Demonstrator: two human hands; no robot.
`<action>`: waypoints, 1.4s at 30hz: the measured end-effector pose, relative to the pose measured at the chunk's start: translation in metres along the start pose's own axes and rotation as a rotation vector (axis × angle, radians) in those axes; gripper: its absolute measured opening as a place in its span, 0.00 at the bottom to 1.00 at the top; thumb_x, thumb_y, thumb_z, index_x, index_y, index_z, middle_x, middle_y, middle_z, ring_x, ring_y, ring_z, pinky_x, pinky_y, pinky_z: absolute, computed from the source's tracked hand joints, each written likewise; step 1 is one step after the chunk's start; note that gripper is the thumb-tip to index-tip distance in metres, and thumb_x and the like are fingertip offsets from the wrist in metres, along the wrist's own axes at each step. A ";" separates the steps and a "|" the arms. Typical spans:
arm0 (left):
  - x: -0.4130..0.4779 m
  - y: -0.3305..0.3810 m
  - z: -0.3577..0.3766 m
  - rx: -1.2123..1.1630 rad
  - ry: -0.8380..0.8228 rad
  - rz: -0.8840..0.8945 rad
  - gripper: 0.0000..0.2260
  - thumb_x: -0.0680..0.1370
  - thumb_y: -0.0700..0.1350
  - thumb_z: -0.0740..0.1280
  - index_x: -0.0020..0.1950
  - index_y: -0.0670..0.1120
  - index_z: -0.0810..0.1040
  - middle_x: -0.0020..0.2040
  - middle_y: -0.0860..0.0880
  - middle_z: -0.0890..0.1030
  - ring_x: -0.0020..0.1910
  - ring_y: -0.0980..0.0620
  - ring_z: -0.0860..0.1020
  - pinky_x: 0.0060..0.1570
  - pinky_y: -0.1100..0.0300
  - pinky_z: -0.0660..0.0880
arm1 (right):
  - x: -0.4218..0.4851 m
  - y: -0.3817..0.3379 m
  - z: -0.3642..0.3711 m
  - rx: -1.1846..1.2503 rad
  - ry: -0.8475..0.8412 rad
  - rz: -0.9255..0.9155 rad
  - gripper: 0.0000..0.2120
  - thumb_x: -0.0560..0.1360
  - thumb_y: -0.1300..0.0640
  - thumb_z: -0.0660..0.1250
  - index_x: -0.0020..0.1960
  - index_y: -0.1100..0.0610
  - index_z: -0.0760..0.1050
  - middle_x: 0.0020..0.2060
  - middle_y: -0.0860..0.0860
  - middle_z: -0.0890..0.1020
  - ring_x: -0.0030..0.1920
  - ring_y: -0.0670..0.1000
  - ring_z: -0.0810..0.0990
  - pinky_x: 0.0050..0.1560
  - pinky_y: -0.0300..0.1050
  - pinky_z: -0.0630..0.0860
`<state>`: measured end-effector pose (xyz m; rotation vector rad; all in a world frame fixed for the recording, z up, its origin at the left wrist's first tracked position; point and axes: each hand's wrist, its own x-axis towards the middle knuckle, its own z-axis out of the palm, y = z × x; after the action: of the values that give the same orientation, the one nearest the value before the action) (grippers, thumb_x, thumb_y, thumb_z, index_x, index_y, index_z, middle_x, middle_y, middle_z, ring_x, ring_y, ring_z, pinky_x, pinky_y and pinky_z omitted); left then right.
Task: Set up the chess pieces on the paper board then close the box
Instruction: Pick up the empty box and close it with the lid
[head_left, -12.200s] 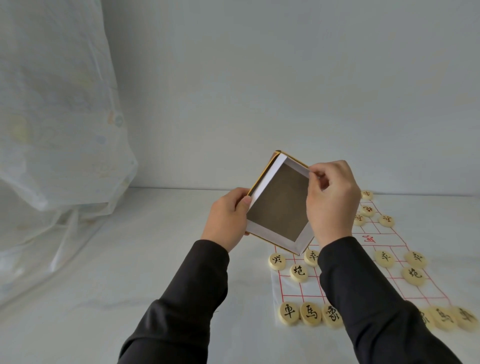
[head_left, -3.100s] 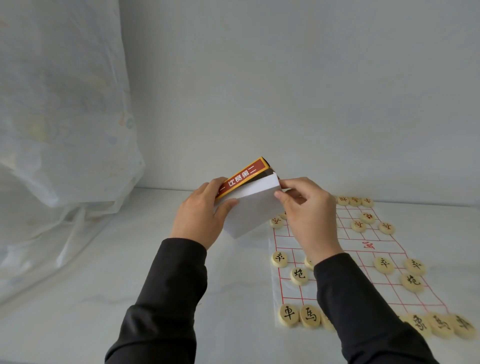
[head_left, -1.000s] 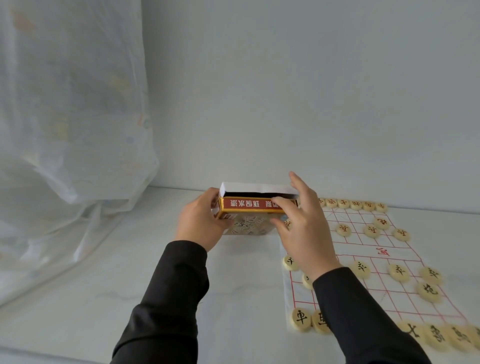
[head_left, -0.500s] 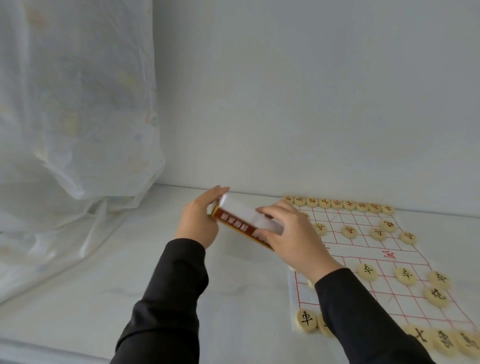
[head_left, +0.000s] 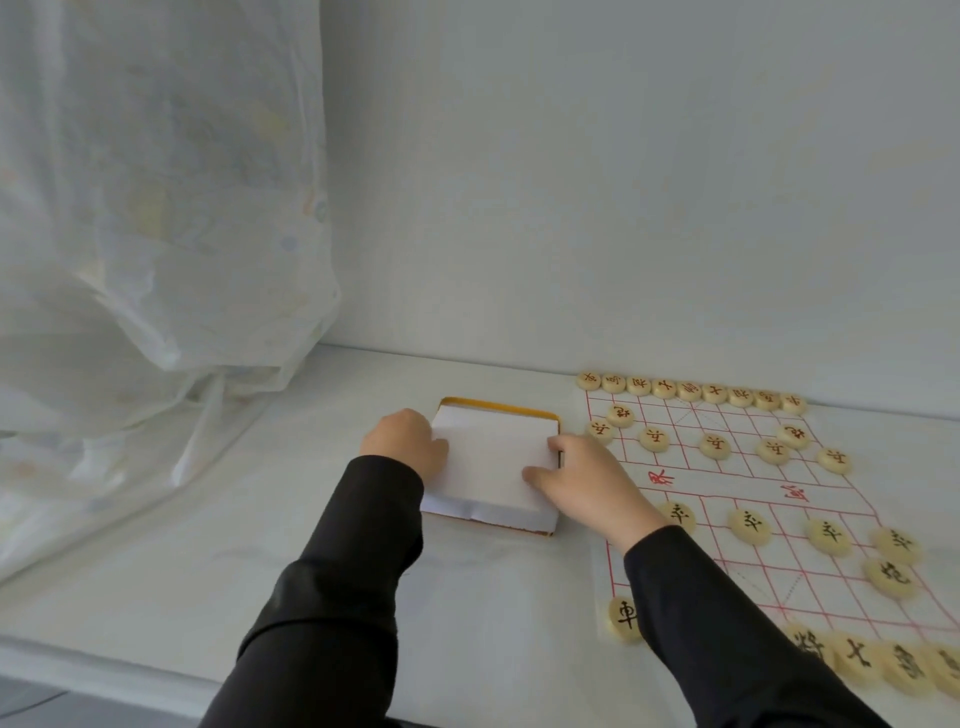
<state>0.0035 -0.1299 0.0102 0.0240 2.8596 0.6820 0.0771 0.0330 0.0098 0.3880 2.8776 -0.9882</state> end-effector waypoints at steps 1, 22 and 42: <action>0.000 0.001 0.001 0.016 -0.004 -0.007 0.13 0.78 0.45 0.60 0.57 0.42 0.78 0.56 0.45 0.79 0.53 0.45 0.76 0.47 0.59 0.70 | 0.000 0.000 -0.001 0.071 -0.016 0.024 0.18 0.75 0.52 0.64 0.60 0.63 0.73 0.52 0.55 0.78 0.54 0.56 0.78 0.46 0.43 0.72; -0.004 0.006 0.000 -0.290 -0.022 0.118 0.27 0.73 0.32 0.65 0.70 0.50 0.68 0.66 0.46 0.70 0.63 0.45 0.71 0.61 0.57 0.70 | 0.001 0.000 -0.003 0.536 0.164 -0.013 0.24 0.77 0.61 0.61 0.71 0.54 0.63 0.68 0.49 0.68 0.69 0.49 0.65 0.61 0.40 0.65; 0.002 -0.004 -0.007 -0.113 -0.154 0.139 0.32 0.74 0.40 0.68 0.74 0.50 0.58 0.70 0.45 0.65 0.67 0.45 0.67 0.64 0.56 0.66 | -0.002 0.005 0.006 0.471 0.080 -0.003 0.27 0.69 0.72 0.67 0.65 0.54 0.71 0.60 0.50 0.75 0.54 0.49 0.77 0.50 0.39 0.73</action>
<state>0.0006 -0.1365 0.0137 0.2499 2.6866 0.8297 0.0805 0.0325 0.0026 0.4585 2.6840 -1.6872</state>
